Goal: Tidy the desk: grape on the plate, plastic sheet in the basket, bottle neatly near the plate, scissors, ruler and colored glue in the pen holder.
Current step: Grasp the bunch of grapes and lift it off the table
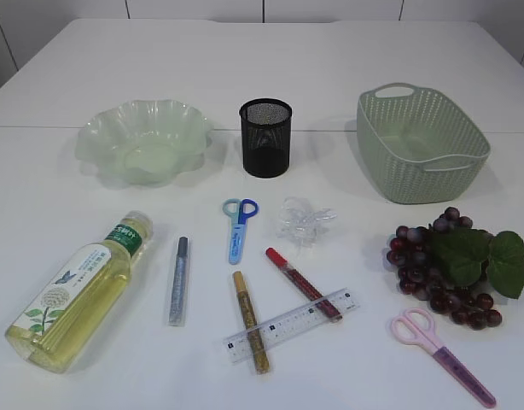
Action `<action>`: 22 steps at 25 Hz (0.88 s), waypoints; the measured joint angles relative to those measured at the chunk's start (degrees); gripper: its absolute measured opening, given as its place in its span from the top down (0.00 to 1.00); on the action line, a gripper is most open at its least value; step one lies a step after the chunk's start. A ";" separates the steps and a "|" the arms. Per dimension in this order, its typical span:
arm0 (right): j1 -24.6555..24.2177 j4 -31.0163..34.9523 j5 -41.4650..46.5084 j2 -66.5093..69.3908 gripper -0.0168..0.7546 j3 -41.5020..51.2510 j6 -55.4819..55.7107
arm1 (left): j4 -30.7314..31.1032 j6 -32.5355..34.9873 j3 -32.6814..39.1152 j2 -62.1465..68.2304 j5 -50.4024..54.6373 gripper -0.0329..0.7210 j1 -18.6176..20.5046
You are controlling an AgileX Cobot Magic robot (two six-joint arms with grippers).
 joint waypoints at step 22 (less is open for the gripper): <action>-0.13 23.70 -5.42 37.28 0.25 -13.84 6.77 | -0.12 0.00 0.00 0.00 -3.16 0.41 0.00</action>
